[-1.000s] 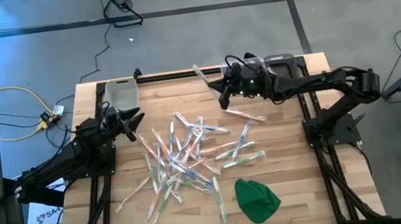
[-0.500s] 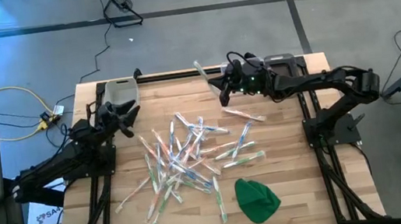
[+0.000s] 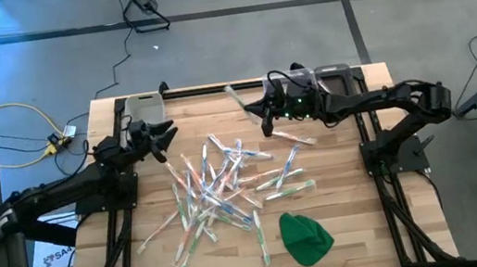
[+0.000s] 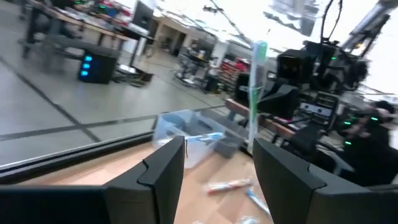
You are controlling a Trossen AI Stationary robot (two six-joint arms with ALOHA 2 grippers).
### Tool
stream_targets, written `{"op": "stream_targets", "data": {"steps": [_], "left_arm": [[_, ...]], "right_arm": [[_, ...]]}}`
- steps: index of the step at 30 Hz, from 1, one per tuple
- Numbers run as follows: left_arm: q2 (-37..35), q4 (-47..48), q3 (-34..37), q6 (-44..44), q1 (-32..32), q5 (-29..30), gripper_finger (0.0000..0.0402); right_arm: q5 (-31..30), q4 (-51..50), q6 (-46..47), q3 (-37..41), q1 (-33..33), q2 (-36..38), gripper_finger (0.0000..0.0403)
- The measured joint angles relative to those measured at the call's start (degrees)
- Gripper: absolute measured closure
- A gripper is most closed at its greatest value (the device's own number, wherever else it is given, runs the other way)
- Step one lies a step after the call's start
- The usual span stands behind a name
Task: Pick & Place Toothbrushes
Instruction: Put the green toothbrush into the gray bin
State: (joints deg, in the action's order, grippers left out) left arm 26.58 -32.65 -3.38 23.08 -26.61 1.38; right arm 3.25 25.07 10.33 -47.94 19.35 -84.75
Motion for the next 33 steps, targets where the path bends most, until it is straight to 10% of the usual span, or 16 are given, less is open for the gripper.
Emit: {"op": "stream_targets", "data": {"steps": [19,33], "left_arm": [[34.8,-38.0,-1.0,-1.2,8.0,-4.8,0.0215],[45.6,-26.7,-19.1,-7.1,10.9,-0.4,0.0215]], "right_arm": [[0.2,-0.8,-0.1,0.0,-3.6,0.0,0.04],[1.8,-1.4,-0.1,0.0,-3.7,0.0,0.04]]}}
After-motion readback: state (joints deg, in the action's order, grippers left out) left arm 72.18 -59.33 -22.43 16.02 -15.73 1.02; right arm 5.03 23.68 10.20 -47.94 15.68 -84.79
